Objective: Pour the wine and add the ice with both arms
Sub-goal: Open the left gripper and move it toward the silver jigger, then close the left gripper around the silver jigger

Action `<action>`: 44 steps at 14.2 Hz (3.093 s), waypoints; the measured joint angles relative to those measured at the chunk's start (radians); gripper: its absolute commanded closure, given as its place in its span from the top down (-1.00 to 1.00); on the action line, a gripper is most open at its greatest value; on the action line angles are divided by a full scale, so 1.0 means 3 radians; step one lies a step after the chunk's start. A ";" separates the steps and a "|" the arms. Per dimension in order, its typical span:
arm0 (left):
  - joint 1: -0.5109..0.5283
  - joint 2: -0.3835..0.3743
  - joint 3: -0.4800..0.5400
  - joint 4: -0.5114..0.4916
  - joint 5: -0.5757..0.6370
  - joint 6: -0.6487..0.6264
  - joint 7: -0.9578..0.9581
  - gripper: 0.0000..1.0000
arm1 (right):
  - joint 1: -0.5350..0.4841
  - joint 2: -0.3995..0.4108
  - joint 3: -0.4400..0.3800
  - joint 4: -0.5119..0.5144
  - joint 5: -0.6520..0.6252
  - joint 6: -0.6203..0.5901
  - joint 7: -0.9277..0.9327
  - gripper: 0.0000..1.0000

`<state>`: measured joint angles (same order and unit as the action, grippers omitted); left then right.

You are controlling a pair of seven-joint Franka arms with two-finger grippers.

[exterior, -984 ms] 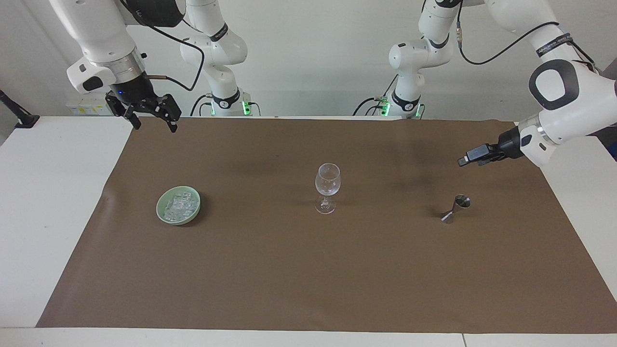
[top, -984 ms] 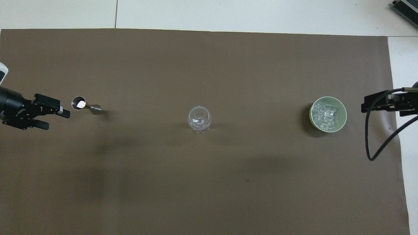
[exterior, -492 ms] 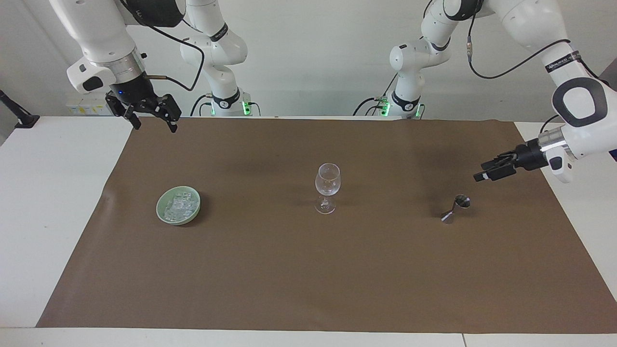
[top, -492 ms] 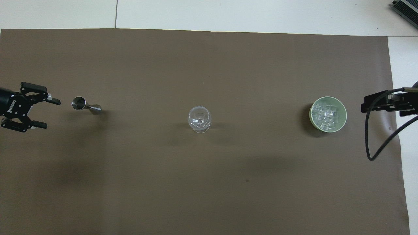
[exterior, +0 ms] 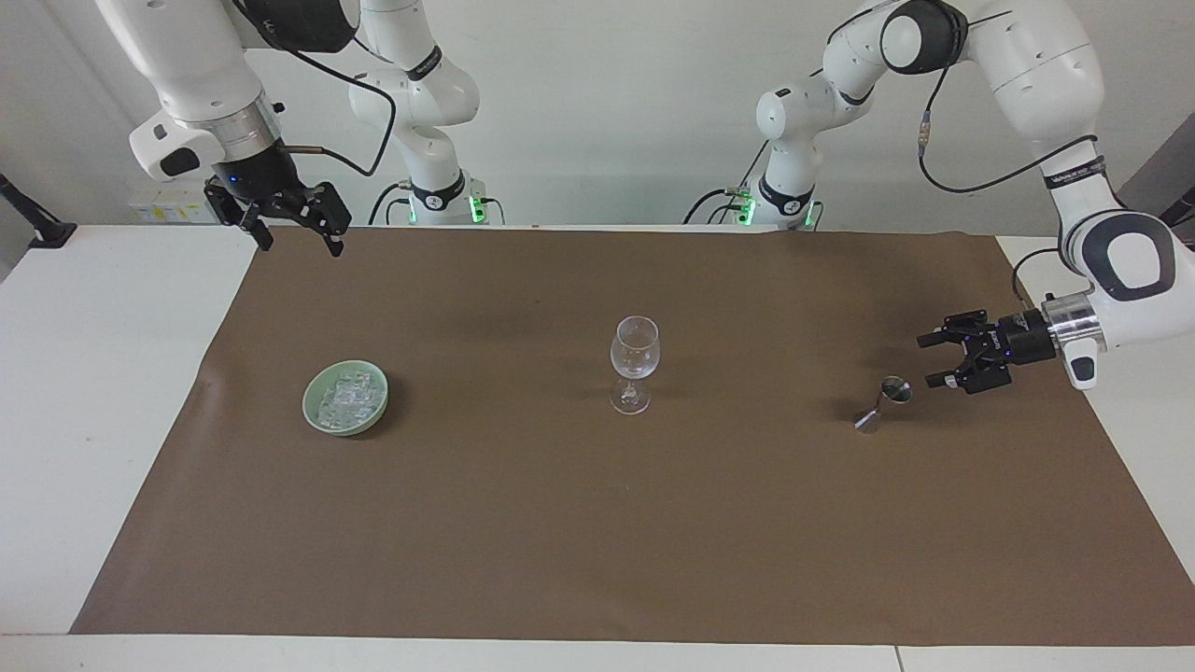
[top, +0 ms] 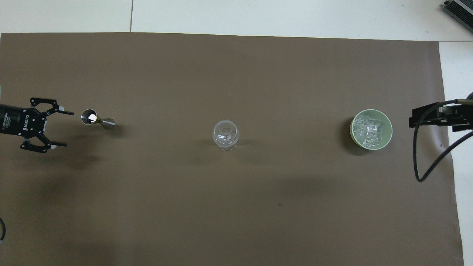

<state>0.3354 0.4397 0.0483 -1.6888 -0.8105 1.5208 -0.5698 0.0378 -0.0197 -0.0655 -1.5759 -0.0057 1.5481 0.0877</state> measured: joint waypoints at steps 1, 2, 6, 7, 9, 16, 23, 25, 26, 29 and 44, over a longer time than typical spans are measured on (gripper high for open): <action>0.0000 0.0062 0.0000 -0.0009 -0.0111 0.0022 -0.0125 1.00 | 0.0000 0.0000 0.0000 0.0000 0.0000 0.0000 0.0000 1.00; 0.0000 0.0133 0.0001 -0.0012 -0.0184 0.0048 -0.0228 1.00 | 0.0000 0.0000 0.0000 0.0000 0.0000 0.0000 0.0000 1.00; 0.0094 0.0399 0.0013 -0.0014 -0.0453 0.0077 -0.0328 1.00 | 0.0000 0.0000 0.0000 0.0000 0.0000 0.0000 0.0000 1.00; 0.0126 0.0442 0.0014 -0.0017 -0.0520 0.0085 -0.0346 1.00 | 0.0000 0.0000 0.0000 0.0000 0.0000 0.0000 0.0000 1.00; 0.0156 0.0500 0.0014 -0.0069 -0.0735 0.0195 -0.0433 1.00 | 0.0000 0.0000 0.0000 0.0000 0.0000 0.0000 0.0000 1.00; 0.0157 0.0563 -0.0012 -0.0407 -0.1301 0.0354 -0.0518 1.00 | 0.0000 0.0000 0.0000 0.0000 0.0000 0.0000 0.0000 1.00; 0.0120 0.0571 -0.0058 -0.0539 -0.1484 0.0294 -0.0511 1.00 | 0.0000 0.0000 0.0000 0.0000 0.0000 0.0000 0.0000 1.00; 0.0120 0.0571 -0.0070 -0.0545 -0.1527 0.0237 -0.0474 1.00 | 0.0000 0.0000 0.0000 0.0000 0.0000 0.0000 0.0000 1.00; 0.0120 0.0571 -0.0071 -0.0545 -0.1553 0.0210 -0.0460 1.00 | 0.0000 0.0000 0.0000 0.0000 0.0000 0.0000 0.0000 1.00; 0.0120 0.0571 -0.0072 -0.0554 -0.1573 0.0181 -0.0447 1.00 | 0.0000 0.0000 0.0000 0.0000 0.0000 0.0000 0.0000 1.00; 0.0121 0.0565 -0.0061 -0.0618 -0.1682 0.0116 -0.0289 -1.00 | 0.0000 0.0000 0.0000 0.0000 0.0000 0.0000 0.0000 1.00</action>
<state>0.3717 0.6093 0.0299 -1.8743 -1.3151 1.5556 -0.6566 0.0378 -0.0197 -0.0655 -1.5759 -0.0057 1.5481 0.0877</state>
